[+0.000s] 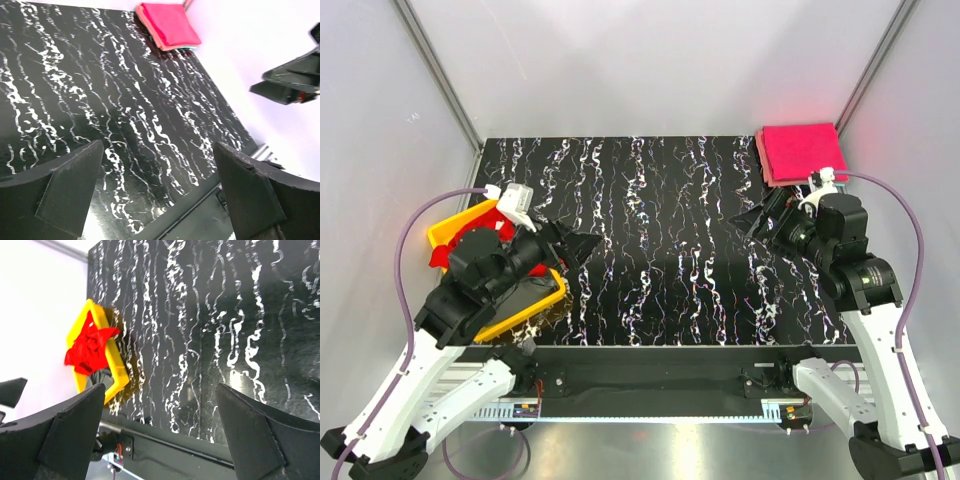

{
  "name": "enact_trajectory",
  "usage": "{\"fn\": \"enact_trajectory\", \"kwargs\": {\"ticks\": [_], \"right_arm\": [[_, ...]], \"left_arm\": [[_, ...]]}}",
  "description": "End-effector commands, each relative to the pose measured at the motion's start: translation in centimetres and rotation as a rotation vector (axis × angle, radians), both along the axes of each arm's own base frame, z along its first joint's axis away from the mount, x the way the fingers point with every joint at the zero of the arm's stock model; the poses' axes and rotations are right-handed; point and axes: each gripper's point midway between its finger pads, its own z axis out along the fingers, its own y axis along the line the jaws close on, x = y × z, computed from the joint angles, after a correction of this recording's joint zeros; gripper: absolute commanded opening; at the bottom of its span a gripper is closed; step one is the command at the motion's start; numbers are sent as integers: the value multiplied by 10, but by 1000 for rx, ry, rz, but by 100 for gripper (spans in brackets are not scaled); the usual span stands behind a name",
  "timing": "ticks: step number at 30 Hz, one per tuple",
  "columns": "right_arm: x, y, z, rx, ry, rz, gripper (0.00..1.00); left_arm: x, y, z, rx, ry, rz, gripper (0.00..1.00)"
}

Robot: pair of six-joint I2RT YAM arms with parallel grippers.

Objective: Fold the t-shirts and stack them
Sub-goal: Grab the tshirt from the pile

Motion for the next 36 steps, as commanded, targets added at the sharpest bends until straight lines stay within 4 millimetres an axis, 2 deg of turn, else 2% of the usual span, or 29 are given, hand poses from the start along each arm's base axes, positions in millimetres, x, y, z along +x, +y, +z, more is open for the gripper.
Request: {"fn": "enact_trajectory", "kwargs": {"ticks": [1,4,5,7,8,11,16,18,19,22,23,26,27,29,31,34,36], "right_arm": [[7,-13,18,-40,-67,-66,100],[10,-20,18,-56,-43,-111,100],[11,-19,19,-53,-41,-113,100],[12,-17,30,-39,-62,-109,100],[11,-17,38,-35,-81,-105,100],[13,-20,45,-59,-109,-110,100],[15,-22,41,-82,-143,-106,100],[16,-19,29,-78,-129,-88,100],[16,-14,29,-65,-138,-65,100],[17,-8,14,-56,-102,-33,100],[17,-5,7,-51,-82,-18,100],[15,0,-5,-38,-52,6,100],[15,1,-8,-34,-48,9,100],[13,2,-14,-35,-36,17,100],[12,2,-16,-38,-32,25,100],[9,0,-16,-57,-44,34,100],[9,-1,-16,-70,-55,36,100]], "left_arm": [[8,7,4,22,-51,43,99],[16,18,-5,65,-19,121,99],[25,32,-11,98,16,218,99],[35,43,-16,114,46,305,99],[43,54,-19,136,57,383,99],[57,70,-30,173,129,511,99],[69,82,-43,145,219,612,99],[75,93,-53,156,249,663,99],[84,108,-66,167,296,717,98],[92,133,-105,165,449,784,98],[93,152,-120,159,492,847,98],[92,184,-144,120,559,1020,95],[91,188,-150,117,567,1051,89],[83,201,-169,93,615,1178,86],[75,212,-188,117,662,1262,86],[73,220,-215,116,714,1331,86],[91,221,-214,85,672,1323,86]]}}
